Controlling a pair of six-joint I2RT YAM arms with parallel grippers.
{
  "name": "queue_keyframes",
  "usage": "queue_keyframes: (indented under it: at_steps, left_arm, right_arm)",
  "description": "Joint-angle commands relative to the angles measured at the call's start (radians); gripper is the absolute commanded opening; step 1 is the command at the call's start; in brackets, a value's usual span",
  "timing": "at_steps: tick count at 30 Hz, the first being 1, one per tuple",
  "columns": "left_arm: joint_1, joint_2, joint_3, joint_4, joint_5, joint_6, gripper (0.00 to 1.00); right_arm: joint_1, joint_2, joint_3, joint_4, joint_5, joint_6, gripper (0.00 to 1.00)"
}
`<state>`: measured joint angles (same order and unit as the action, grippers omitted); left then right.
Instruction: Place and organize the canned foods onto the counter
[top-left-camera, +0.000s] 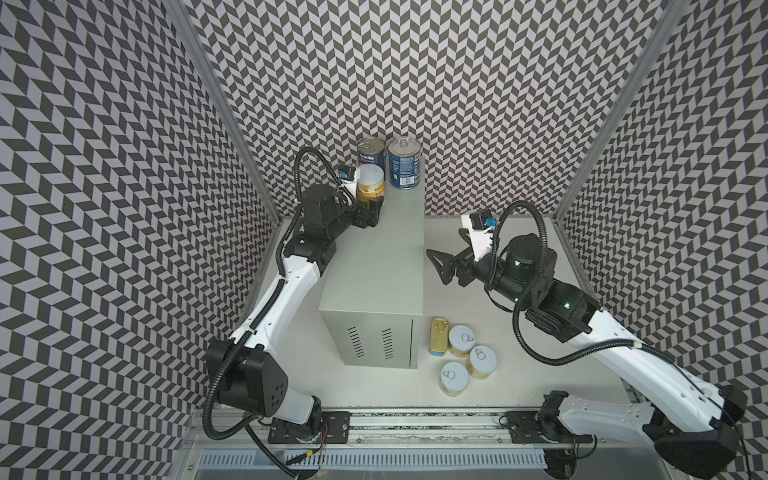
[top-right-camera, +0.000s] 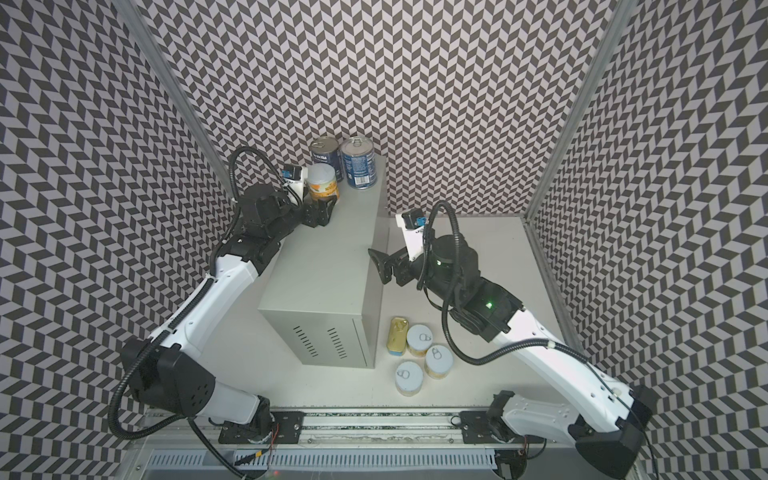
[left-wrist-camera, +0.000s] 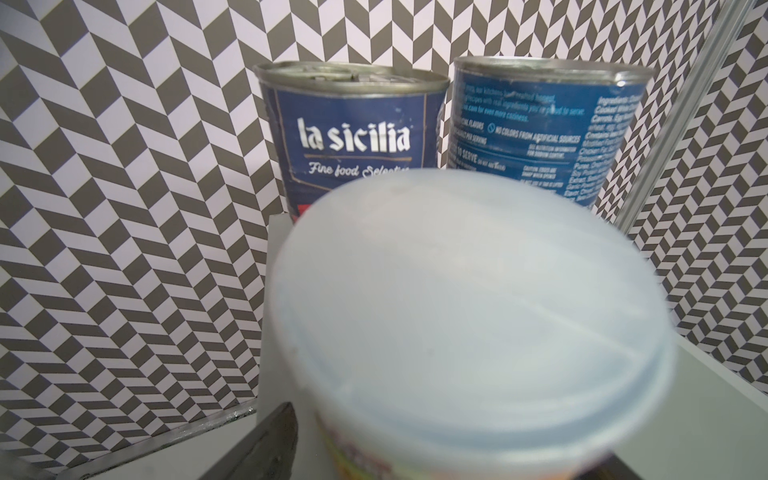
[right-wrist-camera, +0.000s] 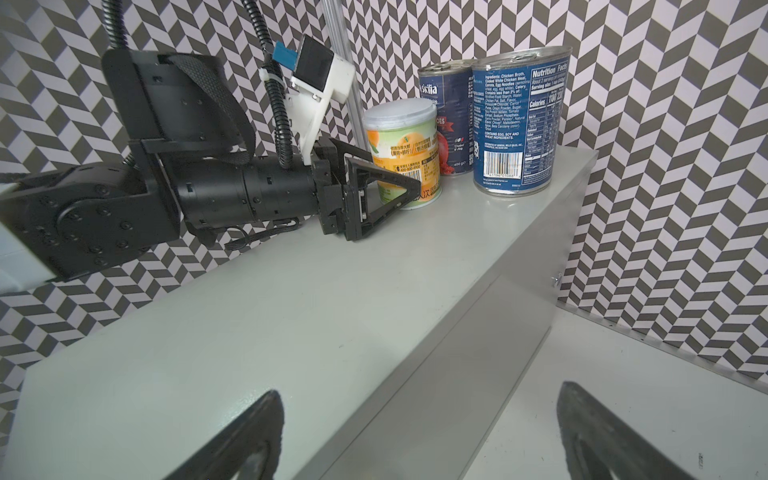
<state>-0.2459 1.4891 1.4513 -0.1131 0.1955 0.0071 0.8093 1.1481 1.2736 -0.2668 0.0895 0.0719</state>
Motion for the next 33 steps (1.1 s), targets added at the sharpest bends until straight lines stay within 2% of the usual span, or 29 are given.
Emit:
queue_keyframes:
  at_steps: [1,9,14,19,26,33]
  left_arm:
    - [0.012,0.009,0.024,-0.025,-0.008,0.005,0.91]
    - [0.011,-0.018,0.018,-0.027,-0.004,0.005,1.00]
    - [0.006,-0.062,0.004,-0.039,-0.009,-0.003,1.00]
    - [-0.015,-0.149,-0.028,-0.115,-0.125,-0.035,1.00]
    - [-0.034,-0.316,-0.118,-0.244,-0.211,-0.105,1.00]
    - [-0.125,-0.482,-0.182,-0.341,-0.200,-0.068,1.00]
  right_arm:
    - [0.004,-0.030,-0.006,0.061,-0.007,0.003,0.99]
    - [0.004,-0.025,0.000,0.060,-0.011,0.000,0.99]
    - [0.003,-0.021,0.006,0.058,-0.011,0.000,0.99]
    - [0.004,-0.013,0.017,0.047,-0.013,0.001,0.99]
    - [0.004,-0.002,0.032,0.035,-0.016,-0.007,0.99]
    - [0.004,0.008,0.070,-0.032,0.034,0.042,0.99]
